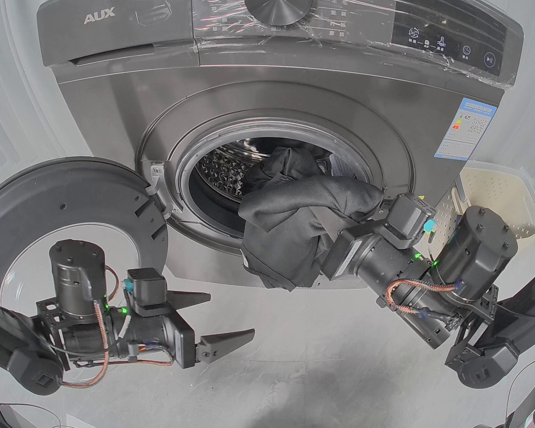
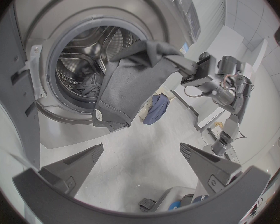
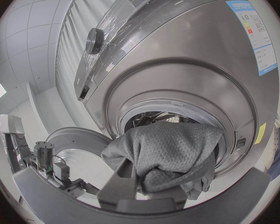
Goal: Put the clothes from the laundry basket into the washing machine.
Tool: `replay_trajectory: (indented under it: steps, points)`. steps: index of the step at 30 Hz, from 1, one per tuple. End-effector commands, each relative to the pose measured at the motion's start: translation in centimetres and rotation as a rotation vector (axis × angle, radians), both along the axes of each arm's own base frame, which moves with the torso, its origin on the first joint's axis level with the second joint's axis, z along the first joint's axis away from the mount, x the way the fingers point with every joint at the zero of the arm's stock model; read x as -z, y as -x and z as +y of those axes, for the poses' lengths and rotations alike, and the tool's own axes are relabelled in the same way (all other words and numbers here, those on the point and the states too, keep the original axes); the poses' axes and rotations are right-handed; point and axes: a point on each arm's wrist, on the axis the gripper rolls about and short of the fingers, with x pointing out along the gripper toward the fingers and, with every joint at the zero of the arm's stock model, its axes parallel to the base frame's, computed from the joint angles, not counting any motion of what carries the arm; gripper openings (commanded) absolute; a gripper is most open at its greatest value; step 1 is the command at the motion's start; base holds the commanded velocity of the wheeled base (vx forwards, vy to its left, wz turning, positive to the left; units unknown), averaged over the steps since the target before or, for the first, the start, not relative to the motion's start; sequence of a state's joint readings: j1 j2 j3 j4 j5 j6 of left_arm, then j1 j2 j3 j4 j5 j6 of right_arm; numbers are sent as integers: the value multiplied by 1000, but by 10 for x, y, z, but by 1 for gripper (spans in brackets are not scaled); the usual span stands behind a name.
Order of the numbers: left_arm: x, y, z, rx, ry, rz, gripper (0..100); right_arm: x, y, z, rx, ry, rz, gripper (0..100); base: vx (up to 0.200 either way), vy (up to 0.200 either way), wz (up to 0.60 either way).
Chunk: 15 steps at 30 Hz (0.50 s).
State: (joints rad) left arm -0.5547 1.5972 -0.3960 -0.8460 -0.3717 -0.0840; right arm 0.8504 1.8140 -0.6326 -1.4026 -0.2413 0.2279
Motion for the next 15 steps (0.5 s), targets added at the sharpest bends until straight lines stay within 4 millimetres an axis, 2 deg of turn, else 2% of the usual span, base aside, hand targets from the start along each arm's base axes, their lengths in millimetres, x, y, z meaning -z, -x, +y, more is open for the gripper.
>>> replay_trajectory:
  steps: [1,5,15]
  points:
    - [17,-17,-19,-4,-23,46,100,0,0,4,-7,-3,-3,0,0,0,0]
    - [21,-31,-33,-17,0,71,100,-2,2,3,-9,-5,-7,0,0,0,0]
    - [29,-48,-46,-56,14,104,100,-3,3,4,-13,-9,-10,0,0,0,0]
